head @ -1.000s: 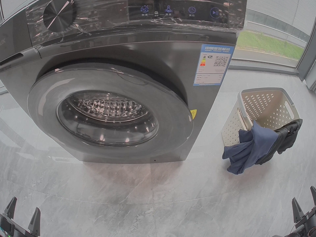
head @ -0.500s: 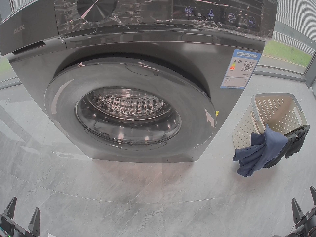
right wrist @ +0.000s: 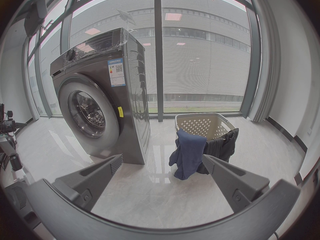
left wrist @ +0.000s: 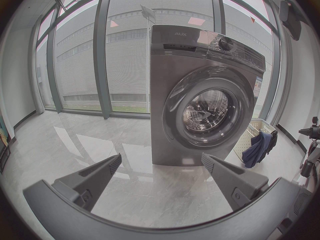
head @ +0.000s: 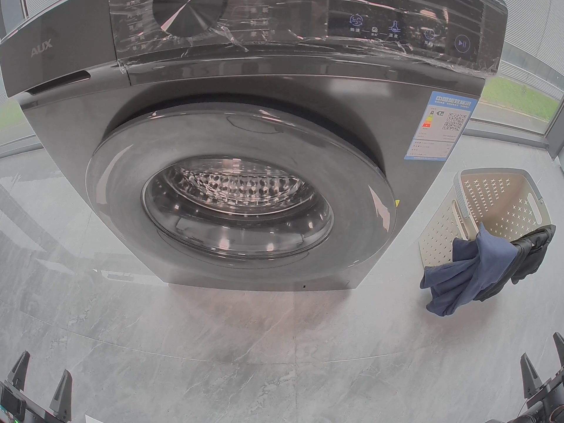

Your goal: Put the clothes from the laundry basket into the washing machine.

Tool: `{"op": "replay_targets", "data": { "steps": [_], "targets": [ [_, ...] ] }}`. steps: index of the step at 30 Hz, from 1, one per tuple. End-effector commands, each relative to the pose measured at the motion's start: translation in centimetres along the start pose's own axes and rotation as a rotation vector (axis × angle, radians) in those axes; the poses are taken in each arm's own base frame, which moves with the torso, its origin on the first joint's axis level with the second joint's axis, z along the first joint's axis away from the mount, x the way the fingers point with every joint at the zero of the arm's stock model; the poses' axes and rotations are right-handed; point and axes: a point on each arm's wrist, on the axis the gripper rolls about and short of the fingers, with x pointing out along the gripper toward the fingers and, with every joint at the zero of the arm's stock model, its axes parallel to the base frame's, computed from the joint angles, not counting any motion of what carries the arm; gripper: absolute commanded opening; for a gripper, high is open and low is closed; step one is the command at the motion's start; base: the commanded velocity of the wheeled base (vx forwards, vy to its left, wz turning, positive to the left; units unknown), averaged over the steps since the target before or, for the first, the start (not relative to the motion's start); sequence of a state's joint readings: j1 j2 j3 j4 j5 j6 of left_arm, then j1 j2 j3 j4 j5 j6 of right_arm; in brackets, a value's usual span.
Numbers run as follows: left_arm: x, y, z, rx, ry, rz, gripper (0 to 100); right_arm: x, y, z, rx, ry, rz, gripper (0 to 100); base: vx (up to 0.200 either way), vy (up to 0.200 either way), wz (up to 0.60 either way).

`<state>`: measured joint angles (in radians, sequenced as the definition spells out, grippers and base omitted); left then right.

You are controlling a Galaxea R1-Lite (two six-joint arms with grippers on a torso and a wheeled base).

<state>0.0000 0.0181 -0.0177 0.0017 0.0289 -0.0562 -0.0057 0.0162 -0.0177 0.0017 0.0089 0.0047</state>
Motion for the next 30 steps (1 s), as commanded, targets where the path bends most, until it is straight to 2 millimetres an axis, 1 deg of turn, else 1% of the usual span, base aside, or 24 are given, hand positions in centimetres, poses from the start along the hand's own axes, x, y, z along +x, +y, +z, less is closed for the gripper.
{"op": "replay_targets", "data": {
  "steps": [1, 10, 22, 30],
  "targets": [
    [0.04, 0.03, -0.47, 0.000, 0.006, 0.001, 100, 0.02, 0.00, -0.48, 0.000, 0.003, 0.000, 100, 0.000, 0.200, 0.00],
    [0.04, 0.03, -0.47, 0.000, 0.006, 0.001, 100, 0.02, 0.00, -0.48, 0.000, 0.003, -0.002, 100, 0.000, 0.200, 0.00],
    [0.04, 0.03, -0.47, 0.000, 0.005, 0.002, 100, 0.02, 0.00, -0.48, 0.000, 0.003, 0.000, 100, 0.000, 0.000, 0.00],
    [0.04, 0.03, -0.47, 0.000, 0.005, 0.002, 100, 0.02, 0.00, -0.48, 0.000, 0.003, 0.000, 100, 0.200, 0.000, 0.00]
  ]
}}
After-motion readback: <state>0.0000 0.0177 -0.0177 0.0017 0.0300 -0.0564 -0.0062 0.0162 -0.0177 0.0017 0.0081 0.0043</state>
